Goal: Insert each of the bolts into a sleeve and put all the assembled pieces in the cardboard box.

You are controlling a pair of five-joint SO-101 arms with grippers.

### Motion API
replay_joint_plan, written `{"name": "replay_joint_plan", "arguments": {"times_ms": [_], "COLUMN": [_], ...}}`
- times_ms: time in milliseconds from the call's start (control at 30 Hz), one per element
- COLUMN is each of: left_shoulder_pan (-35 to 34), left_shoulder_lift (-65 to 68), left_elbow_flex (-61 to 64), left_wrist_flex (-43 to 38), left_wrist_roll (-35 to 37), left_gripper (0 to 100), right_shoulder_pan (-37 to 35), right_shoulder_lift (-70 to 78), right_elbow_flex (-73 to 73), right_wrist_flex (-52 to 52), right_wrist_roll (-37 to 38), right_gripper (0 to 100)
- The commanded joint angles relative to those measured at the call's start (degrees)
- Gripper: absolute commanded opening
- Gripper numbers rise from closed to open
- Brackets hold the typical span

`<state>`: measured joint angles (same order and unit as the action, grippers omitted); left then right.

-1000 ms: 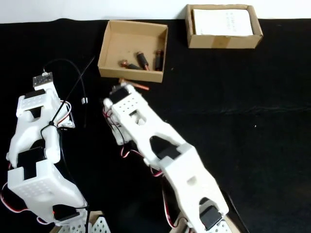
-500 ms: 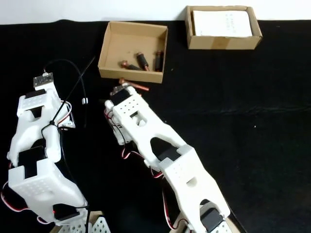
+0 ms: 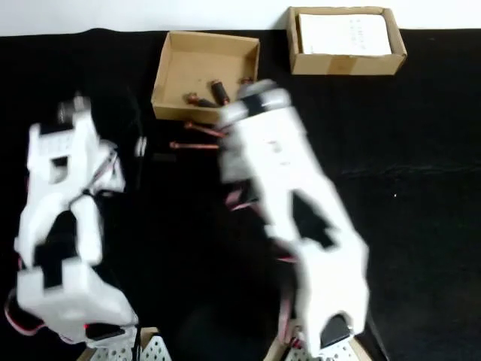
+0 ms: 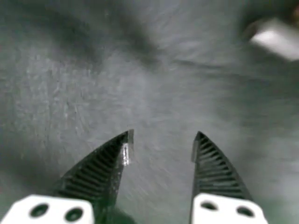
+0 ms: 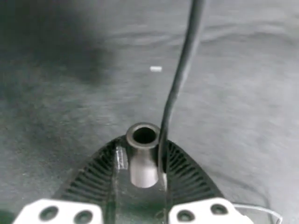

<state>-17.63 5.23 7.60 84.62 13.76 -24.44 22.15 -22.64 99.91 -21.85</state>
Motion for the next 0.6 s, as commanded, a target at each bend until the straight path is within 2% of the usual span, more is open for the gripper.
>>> {"name": "replay_joint_plan", "arguments": {"times_ms": [0, 133, 200, 367, 567], "left_shoulder_pan": [7.87, 18.07, 20.62, 19.82, 19.82], "left_shoulder_lift": [-3.82, 2.95, 7.96, 21.05, 33.1], "left_elbow_flex": [-7.69, -13.14, -17.98, -34.33, -47.52], "left_wrist_flex": [2.9, 2.02, 2.02, 2.46, 4.4], "left_wrist_roll": [10.81, 21.1, 26.29, 38.68, 46.59], "left_gripper": [26, 30, 31, 32, 32], "right_shoulder_pan": [7.16, 14.29, 16.13, 16.57, 16.84], "right_shoulder_lift": [-9.01, -11.65, -13.41, -20.7, -29.58], "right_elbow_flex": [9.63, 26.07, 34.77, 56.13, 78.55], "right_wrist_flex": [-0.75, -8.92, -15.87, -35.12, -58.86], "right_wrist_roll": [0.62, 0.62, 0.62, 0.18, 0.09], "right_gripper": [0.6, 0.6, 0.6, 0.6, 0.6]}}
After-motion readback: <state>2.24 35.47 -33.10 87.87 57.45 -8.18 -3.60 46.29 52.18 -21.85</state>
